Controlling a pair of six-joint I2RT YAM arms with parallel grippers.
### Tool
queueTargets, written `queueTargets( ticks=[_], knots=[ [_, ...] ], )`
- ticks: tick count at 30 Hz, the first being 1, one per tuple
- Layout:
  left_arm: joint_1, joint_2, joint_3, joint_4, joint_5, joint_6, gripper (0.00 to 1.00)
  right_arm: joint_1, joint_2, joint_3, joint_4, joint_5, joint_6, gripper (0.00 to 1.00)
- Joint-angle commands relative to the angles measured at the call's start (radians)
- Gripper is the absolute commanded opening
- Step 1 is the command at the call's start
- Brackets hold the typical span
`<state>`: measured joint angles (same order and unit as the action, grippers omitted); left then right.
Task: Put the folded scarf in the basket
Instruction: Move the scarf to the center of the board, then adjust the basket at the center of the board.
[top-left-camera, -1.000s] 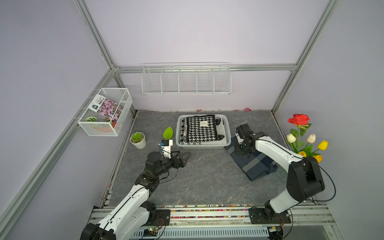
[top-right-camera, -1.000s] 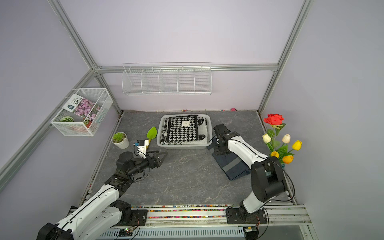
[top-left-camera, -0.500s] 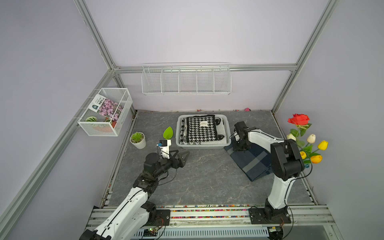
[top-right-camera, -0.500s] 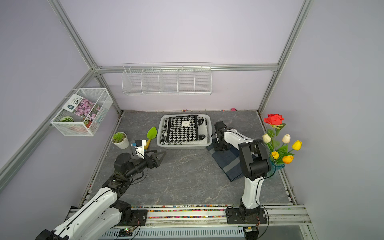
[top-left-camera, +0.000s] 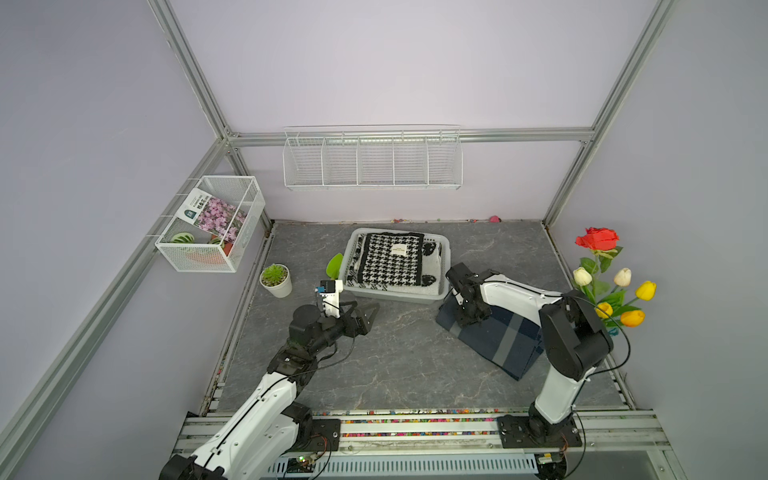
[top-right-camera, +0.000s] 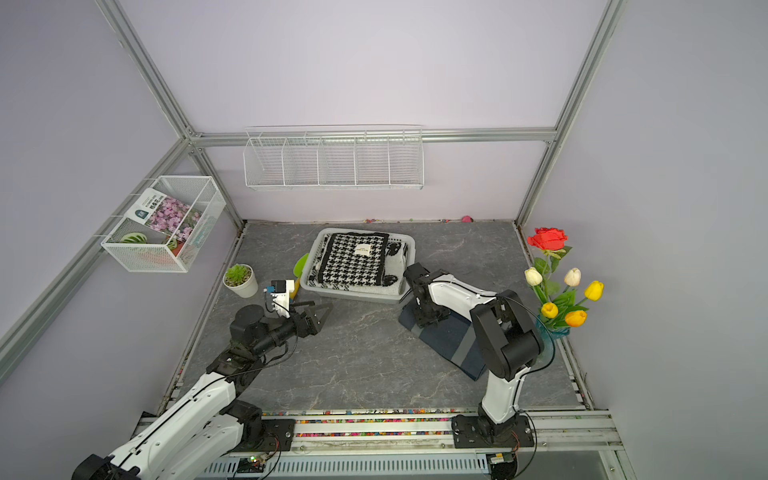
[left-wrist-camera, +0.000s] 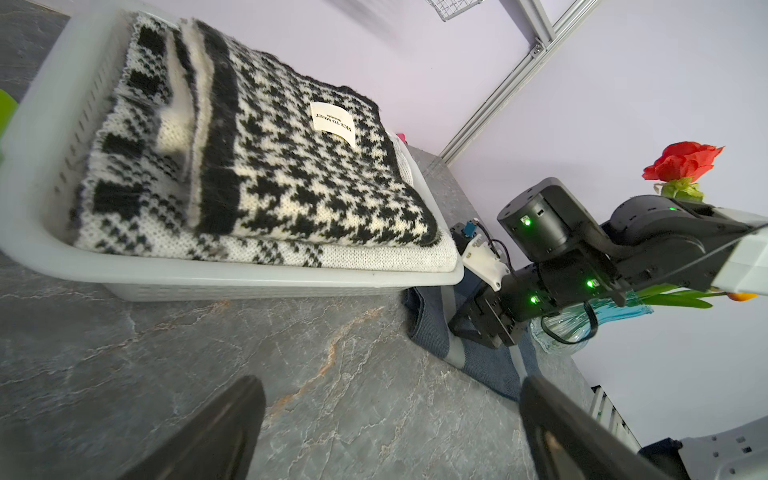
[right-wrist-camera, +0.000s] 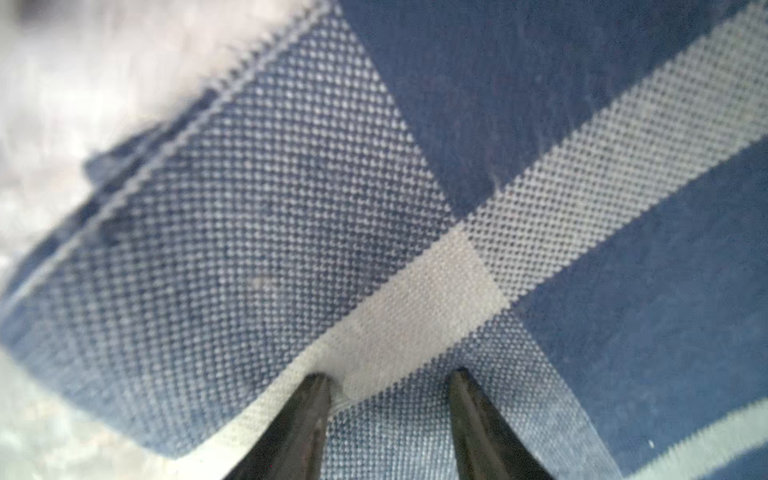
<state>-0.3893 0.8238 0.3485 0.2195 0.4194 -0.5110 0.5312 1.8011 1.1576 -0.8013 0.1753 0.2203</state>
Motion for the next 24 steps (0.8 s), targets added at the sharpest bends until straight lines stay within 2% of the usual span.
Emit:
queueTargets(
  ticks=[1,9,11,16,24],
  knots=[
    [-0.006,0.028,-0.008,0.005,-0.001,-0.001,1.00,0.079,-0.018,-0.060,-0.127,0.010,-0.006,0.52],
    [-0.015,0.198,0.000,0.144,0.011,-0.024,1.00,0.230,-0.112,-0.118,-0.110,0.002,0.050,0.52],
    [-0.031,0.257,0.014,0.195,0.007,-0.030,1.00,0.248,-0.138,-0.142,-0.082,-0.002,0.059,0.52],
    [-0.098,0.398,0.088,0.224,-0.015,-0.031,0.91,0.283,-0.192,-0.212,0.024,-0.068,0.074,0.52],
    [-0.152,0.629,0.200,0.306,-0.017,-0.026,0.88,0.311,-0.333,-0.304,0.189,-0.148,0.099,0.51]
  ],
)
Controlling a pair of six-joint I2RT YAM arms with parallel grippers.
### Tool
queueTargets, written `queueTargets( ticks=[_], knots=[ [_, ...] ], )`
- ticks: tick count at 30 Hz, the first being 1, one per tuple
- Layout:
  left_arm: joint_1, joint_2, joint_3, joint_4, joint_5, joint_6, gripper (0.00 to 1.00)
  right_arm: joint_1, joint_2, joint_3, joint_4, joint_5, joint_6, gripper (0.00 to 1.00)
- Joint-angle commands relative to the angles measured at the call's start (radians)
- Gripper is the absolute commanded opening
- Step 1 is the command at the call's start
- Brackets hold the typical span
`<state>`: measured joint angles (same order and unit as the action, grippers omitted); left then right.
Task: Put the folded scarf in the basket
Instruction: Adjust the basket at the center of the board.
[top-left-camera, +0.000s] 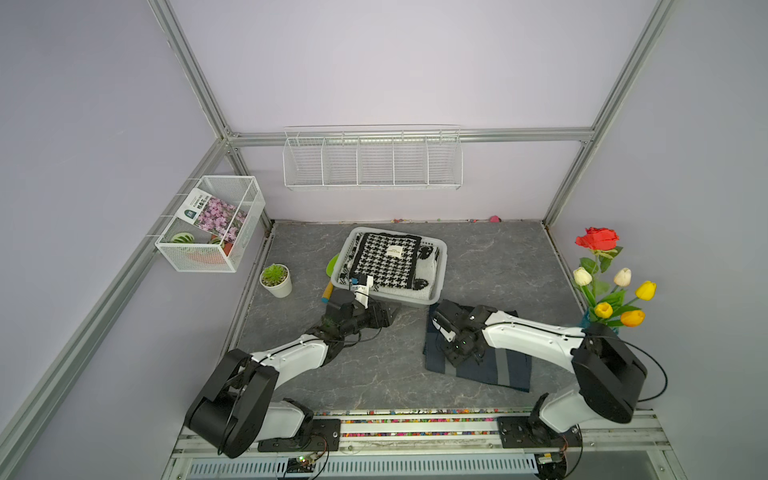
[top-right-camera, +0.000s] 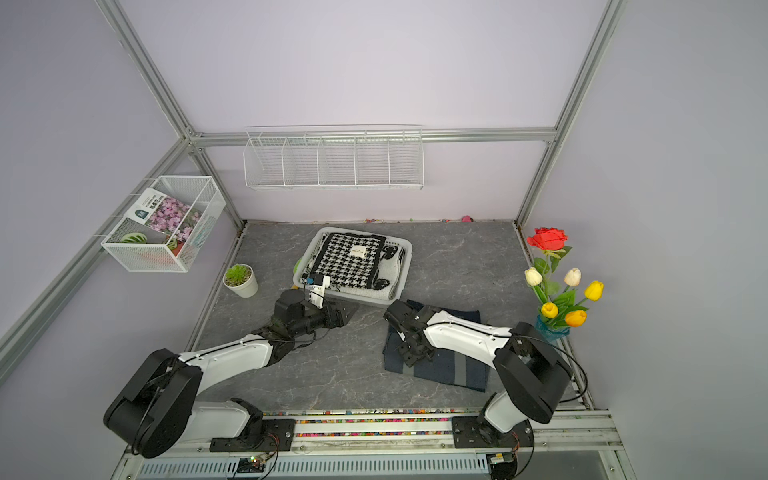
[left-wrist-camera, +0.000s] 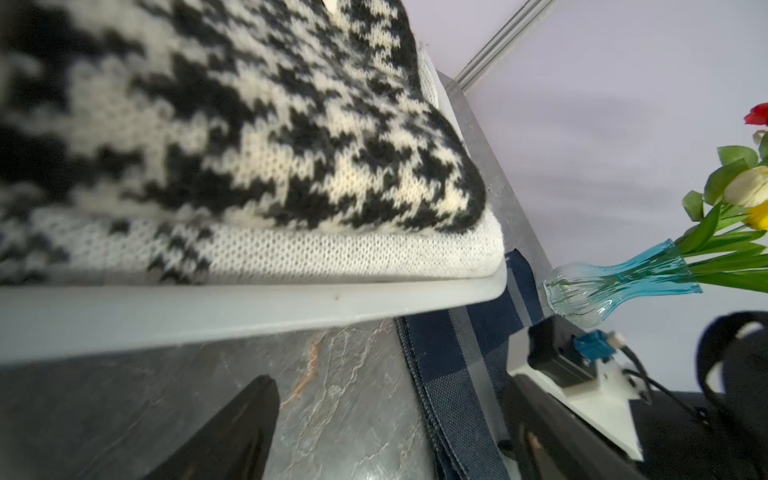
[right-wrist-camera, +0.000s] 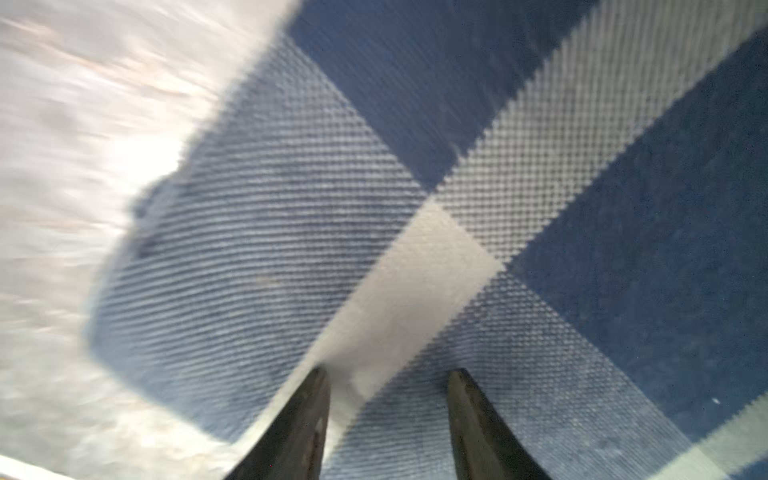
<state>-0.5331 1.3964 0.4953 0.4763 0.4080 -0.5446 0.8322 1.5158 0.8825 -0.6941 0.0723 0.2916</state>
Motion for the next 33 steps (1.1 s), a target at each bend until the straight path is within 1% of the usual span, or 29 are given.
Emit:
queueTargets(
  ticks=[1,5,10,15,18,20,23,26,29,31,33],
  knots=[
    [-0.011,0.081,0.068,0.051,-0.009,0.004,0.87,0.011,-0.062,-0.041,0.092,-0.045,0.033,0.51],
    [-0.049,0.165,0.126,0.076,-0.021,0.012,0.85,0.012,-0.069,-0.076,0.128,-0.039,0.035,0.52],
    [-0.128,0.306,0.275,0.029,-0.036,0.032,0.82,0.012,-0.033,-0.097,0.169,-0.031,0.030,0.52],
    [-0.143,0.403,0.382,-0.006,-0.039,0.039,0.80,0.016,-0.036,-0.138,0.208,-0.064,0.043,0.50],
    [-0.149,0.421,0.394,0.029,0.002,0.013,0.79,0.028,-0.039,-0.163,0.235,-0.076,0.055,0.48],
    [-0.160,0.405,0.384,0.041,0.017,0.003,0.79,0.045,-0.034,-0.172,0.251,-0.091,0.059,0.47],
    [-0.176,0.351,0.347,0.009,0.012,-0.006,0.81,0.084,-0.030,-0.180,0.280,-0.127,0.064,0.46],
    [-0.181,0.277,0.270,-0.021,-0.007,-0.024,0.83,0.127,-0.027,-0.182,0.320,-0.156,0.072,0.46],
    [-0.182,0.192,0.179,-0.046,-0.049,-0.024,0.84,0.159,-0.032,-0.171,0.352,-0.212,0.067,0.46],
    [-0.182,0.139,0.138,-0.077,-0.064,-0.017,0.84,0.165,-0.062,-0.164,0.351,-0.217,0.071,0.47],
    [-0.182,0.096,0.098,-0.110,-0.088,-0.014,0.84,0.165,-0.123,-0.180,0.365,-0.203,0.074,0.48]
  ],
)
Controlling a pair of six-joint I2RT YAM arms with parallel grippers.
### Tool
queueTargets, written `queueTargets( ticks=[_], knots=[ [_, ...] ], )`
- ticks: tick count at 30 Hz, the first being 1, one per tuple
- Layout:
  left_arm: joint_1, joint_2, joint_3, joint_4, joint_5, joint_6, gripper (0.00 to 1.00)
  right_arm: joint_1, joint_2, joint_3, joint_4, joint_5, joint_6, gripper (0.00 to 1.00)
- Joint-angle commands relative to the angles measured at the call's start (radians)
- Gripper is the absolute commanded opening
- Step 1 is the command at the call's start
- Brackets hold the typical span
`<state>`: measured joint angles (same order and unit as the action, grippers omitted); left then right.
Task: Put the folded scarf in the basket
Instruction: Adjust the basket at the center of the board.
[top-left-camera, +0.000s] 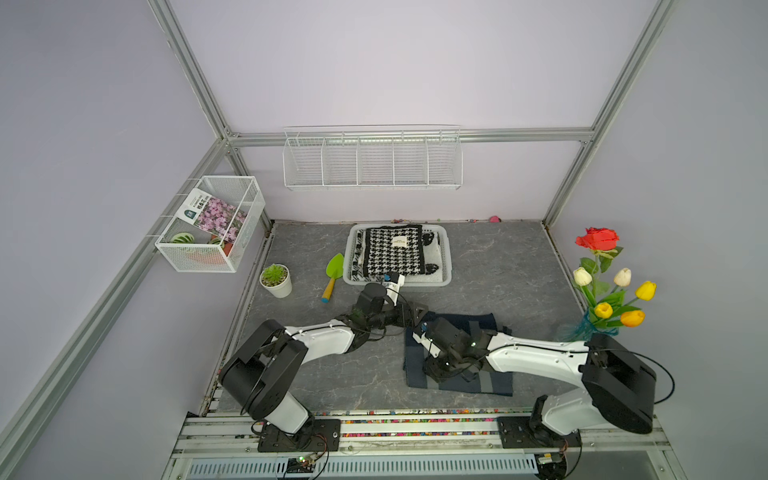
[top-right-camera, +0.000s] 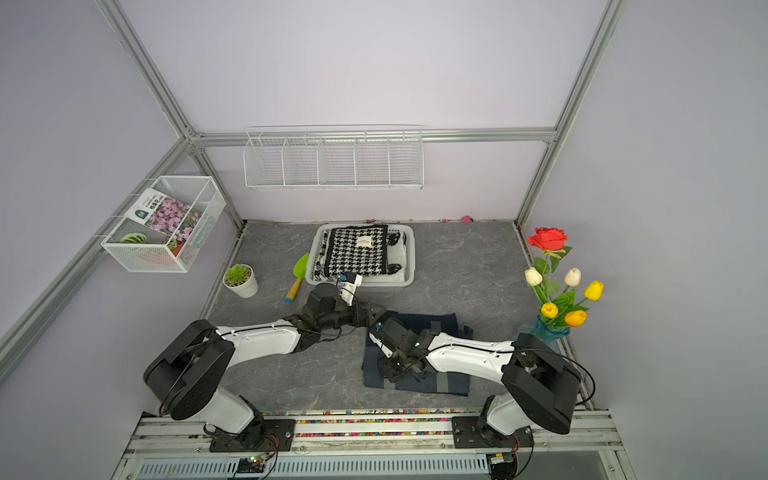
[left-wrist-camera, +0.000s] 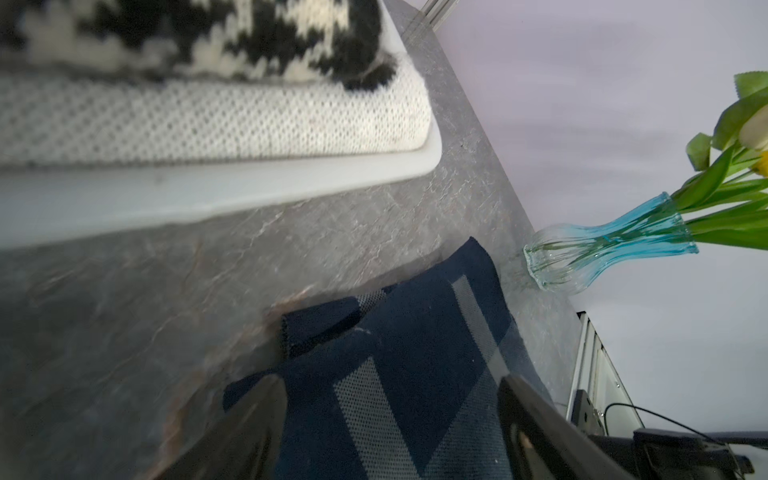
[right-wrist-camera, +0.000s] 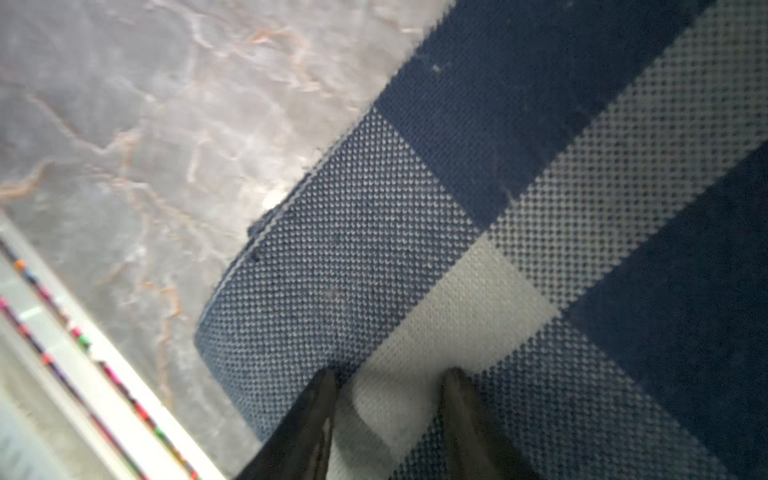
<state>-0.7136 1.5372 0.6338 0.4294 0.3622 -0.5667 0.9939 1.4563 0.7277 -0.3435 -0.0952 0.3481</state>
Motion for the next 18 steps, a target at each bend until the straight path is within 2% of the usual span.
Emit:
queueTargets(
  ticks=[1,6,10,13,18],
  knots=[
    [-0.001,-0.065,-0.063,-0.077,-0.056,0.005,0.84,0.002,-0.105,-0.041,0.020,-0.020,0.020,0.49],
    [-0.005,-0.178,-0.175,-0.091,-0.117,-0.034,0.87,0.000,-0.277,-0.115,0.003,0.136,0.049,0.53],
    [-0.020,-0.240,-0.224,-0.090,-0.093,-0.039,0.91,0.002,-0.421,-0.159,-0.078,0.350,0.080,0.54],
    [-0.045,-0.213,-0.220,-0.083,-0.080,-0.059,0.91,0.003,-0.571,-0.218,-0.093,0.414,0.101,0.54],
    [-0.078,-0.091,-0.174,-0.055,-0.066,-0.085,0.89,0.002,-0.767,-0.316,-0.058,0.428,0.106,0.53]
  ],
)
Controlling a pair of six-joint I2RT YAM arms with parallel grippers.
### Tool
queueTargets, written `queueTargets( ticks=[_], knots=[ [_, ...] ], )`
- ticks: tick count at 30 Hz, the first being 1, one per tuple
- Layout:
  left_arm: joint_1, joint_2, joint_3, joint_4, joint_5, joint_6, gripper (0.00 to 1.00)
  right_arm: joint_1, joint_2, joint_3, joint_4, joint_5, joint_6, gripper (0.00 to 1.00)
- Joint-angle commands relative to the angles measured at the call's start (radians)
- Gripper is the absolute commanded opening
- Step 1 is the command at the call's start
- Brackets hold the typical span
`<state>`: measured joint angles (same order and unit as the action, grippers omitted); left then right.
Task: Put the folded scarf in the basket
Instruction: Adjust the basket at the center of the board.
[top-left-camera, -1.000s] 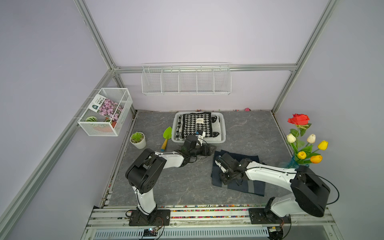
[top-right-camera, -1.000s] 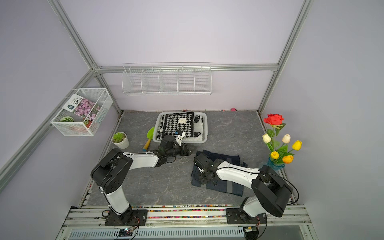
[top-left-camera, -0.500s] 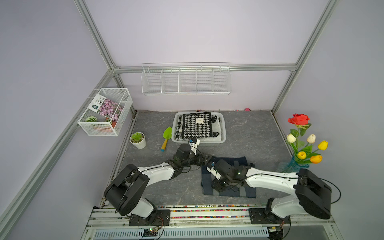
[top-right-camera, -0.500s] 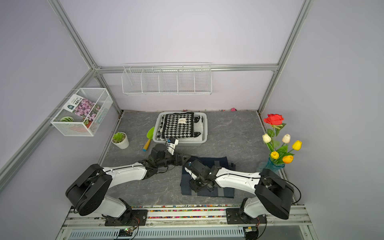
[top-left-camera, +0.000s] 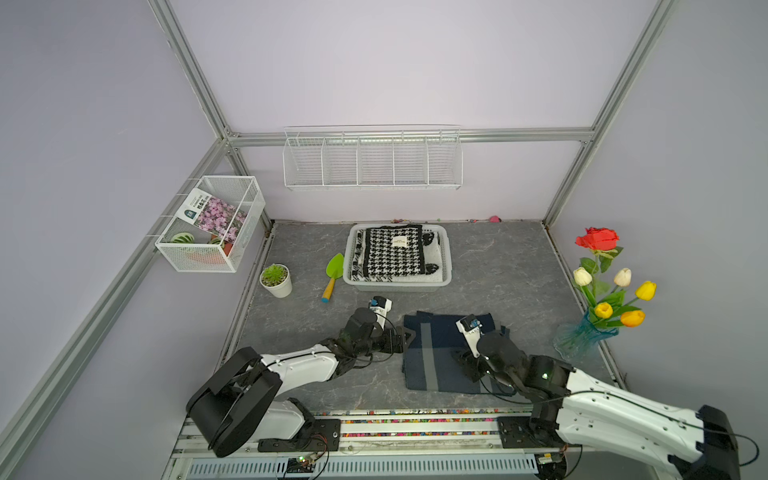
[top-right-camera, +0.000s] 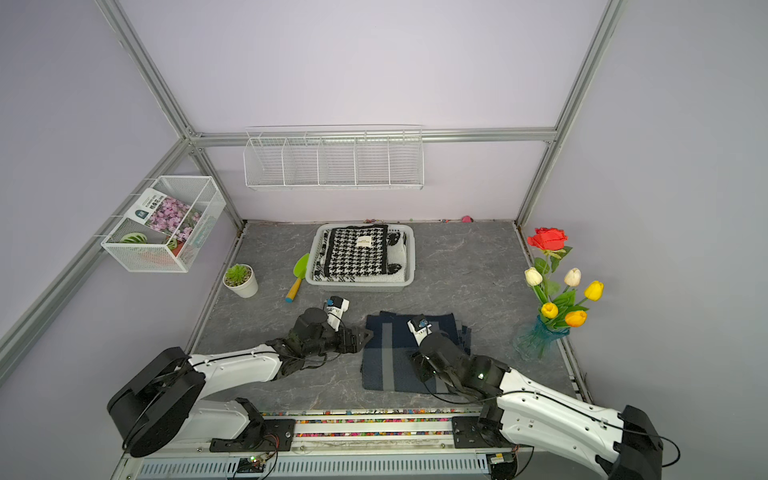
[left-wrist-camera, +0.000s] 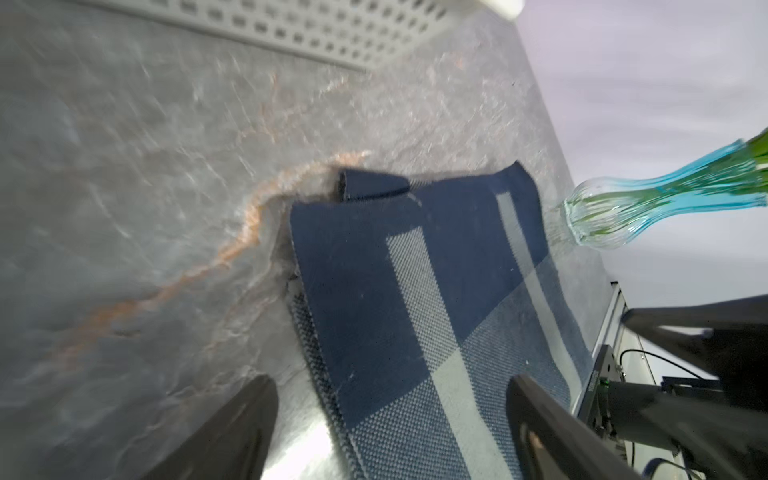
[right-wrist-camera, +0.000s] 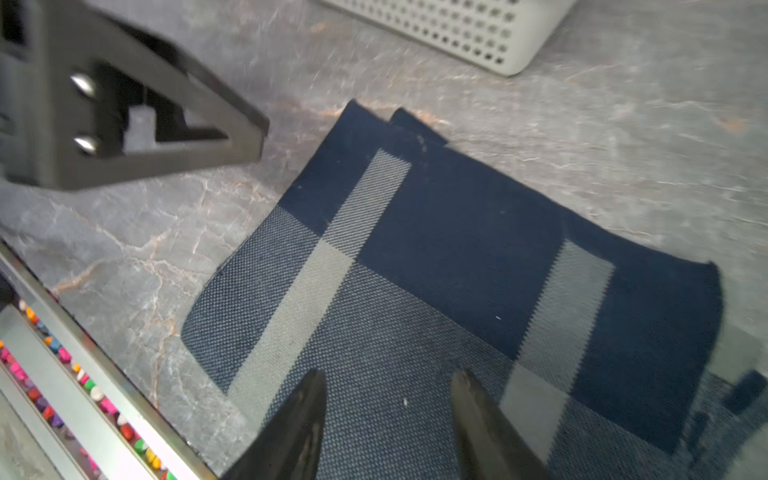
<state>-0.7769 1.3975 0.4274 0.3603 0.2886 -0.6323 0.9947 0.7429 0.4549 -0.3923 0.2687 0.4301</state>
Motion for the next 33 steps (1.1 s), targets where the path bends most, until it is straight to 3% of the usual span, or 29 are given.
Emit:
queueTargets(
  ticks=[1,5,17,19,22,25,33],
  knots=[
    [-0.021,0.064,0.044,-0.002,-0.012,-0.012,0.89,0.002,-0.074,-0.046,-0.015,0.065,0.027,0.53],
    [-0.030,0.105,0.047,-0.016,-0.076,-0.003,0.87,0.001,-0.098,-0.057,-0.011,0.058,0.015,0.53],
    [-0.103,0.378,0.125,0.128,0.040,-0.018,0.66,0.002,-0.023,-0.019,-0.042,0.042,-0.007,0.54],
    [-0.104,0.429,0.132,0.184,0.086,-0.033,0.56,0.002,-0.028,-0.023,-0.042,0.043,-0.007,0.54],
    [-0.104,0.471,0.150,0.218,0.133,-0.042,0.25,0.001,-0.031,-0.025,-0.039,0.042,-0.008,0.54],
    [-0.097,0.450,0.153,0.185,0.148,-0.023,0.01,0.002,-0.024,-0.031,-0.025,0.035,-0.004,0.54],
    [0.001,0.247,-0.044,0.139,0.113,-0.029,0.00,-0.013,0.008,-0.036,0.037,0.008,0.017,0.57]
  ],
)
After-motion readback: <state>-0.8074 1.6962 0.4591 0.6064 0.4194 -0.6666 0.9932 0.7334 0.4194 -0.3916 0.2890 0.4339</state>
